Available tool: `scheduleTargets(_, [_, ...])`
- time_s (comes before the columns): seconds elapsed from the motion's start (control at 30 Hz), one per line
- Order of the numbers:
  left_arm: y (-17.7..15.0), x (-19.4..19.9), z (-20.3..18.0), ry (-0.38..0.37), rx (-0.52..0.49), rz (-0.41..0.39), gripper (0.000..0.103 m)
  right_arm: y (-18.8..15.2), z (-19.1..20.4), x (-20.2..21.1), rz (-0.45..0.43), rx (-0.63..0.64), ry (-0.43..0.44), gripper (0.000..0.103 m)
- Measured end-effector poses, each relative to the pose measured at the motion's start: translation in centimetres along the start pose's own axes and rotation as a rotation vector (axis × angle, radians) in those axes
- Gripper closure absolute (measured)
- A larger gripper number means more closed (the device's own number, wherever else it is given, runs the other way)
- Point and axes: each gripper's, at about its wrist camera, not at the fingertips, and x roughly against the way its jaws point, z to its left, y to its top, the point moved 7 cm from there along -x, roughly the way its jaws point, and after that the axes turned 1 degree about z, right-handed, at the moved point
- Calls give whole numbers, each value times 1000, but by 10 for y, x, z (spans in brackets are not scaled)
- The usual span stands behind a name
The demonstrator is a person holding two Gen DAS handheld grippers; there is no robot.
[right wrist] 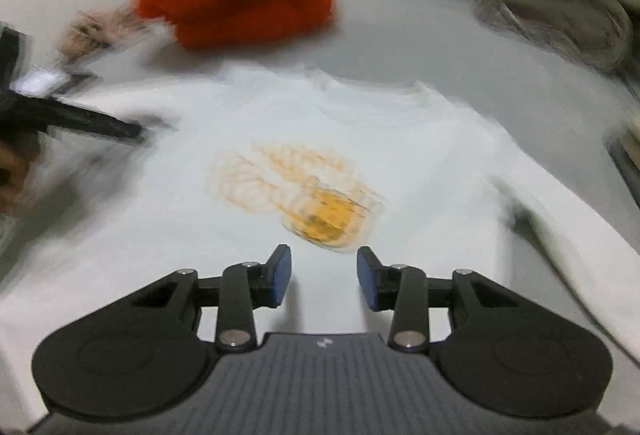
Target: Fold clothes
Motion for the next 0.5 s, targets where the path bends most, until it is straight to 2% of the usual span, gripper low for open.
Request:
scheduleTargets(0.07, [-3,-5,-5,7,-14,3,60,-9,-19,-2,-5,-49,64,57])
scheduleTargets(0.2, [-3,-11,-8,32,-45,-26,62,12,-50,11,-55,-134,-25,57])
scheduleTargets(0.33, [-2,-13,-6,33,-45,-45,72,13,-91,-15,-79,-291,-66,58])
scheduleTargets(0.4, [0,-13,-5,24,-40,-46,77,19,-107,-21,-140,-365,-66,60])
scheduleTargets(0.47, [2,-15,-4,18,-30,-46,80,24,-115,-21,-183,-455,-31,61])
scheduleTargets(0.5, [2,-16,-3,15,-24,-46,80,25,-117,-21,-191,-470,-20,70])
